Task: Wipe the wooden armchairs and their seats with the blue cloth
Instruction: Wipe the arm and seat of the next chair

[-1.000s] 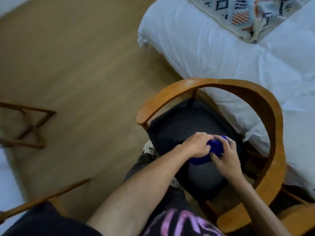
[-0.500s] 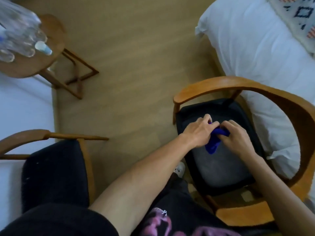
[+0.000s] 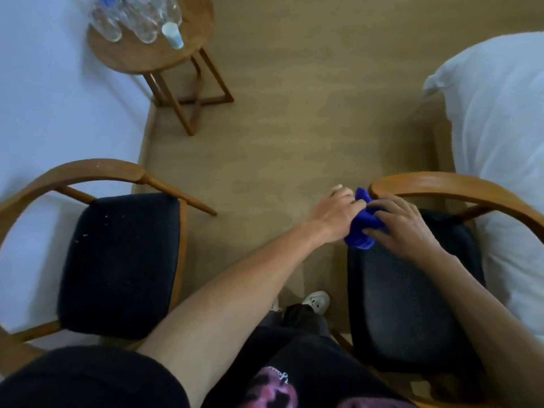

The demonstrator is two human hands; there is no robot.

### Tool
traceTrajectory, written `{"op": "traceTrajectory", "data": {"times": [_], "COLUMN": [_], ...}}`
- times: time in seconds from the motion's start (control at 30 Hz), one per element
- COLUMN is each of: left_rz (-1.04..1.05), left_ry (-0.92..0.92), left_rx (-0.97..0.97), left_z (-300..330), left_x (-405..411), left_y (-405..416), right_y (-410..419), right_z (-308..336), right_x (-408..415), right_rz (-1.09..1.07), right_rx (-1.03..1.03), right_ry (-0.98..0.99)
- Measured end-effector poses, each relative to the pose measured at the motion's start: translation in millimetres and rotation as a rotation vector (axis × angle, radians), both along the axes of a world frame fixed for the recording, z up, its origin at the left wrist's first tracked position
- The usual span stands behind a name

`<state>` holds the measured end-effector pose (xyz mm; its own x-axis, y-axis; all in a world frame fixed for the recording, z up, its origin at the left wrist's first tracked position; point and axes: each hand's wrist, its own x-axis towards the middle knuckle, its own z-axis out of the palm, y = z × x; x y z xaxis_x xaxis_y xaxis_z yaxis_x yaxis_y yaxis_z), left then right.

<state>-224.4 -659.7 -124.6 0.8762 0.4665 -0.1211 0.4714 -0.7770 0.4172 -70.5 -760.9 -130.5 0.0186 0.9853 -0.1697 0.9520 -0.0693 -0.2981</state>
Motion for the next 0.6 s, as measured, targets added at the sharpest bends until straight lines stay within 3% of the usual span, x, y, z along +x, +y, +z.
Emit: {"op": "traceTrajectory", "data": {"times": [0.1,0.3,0.6], "left_rz": [0.099,0.102,0.189], "left_ry": [-0.005,0.065,0.155], "left_rx": [-0.137,-0.109,-0.107], "left_z": [9.1,19.2,45.9], "left_x": [-39.1,-102.8,-168.2], "left_y": [25.4,69.3,103.6], "right_y": [30.3,75.7,119.5], "right_z": [9.6,33.7,58.6], "right_x": [-10.0,-37.2,-64.0], "right_rz": [0.102,0.135,0.170], "right_rx": [-0.212,-0.252,-0.362], "right_ry": [0.043,-0.071,0.074]}}
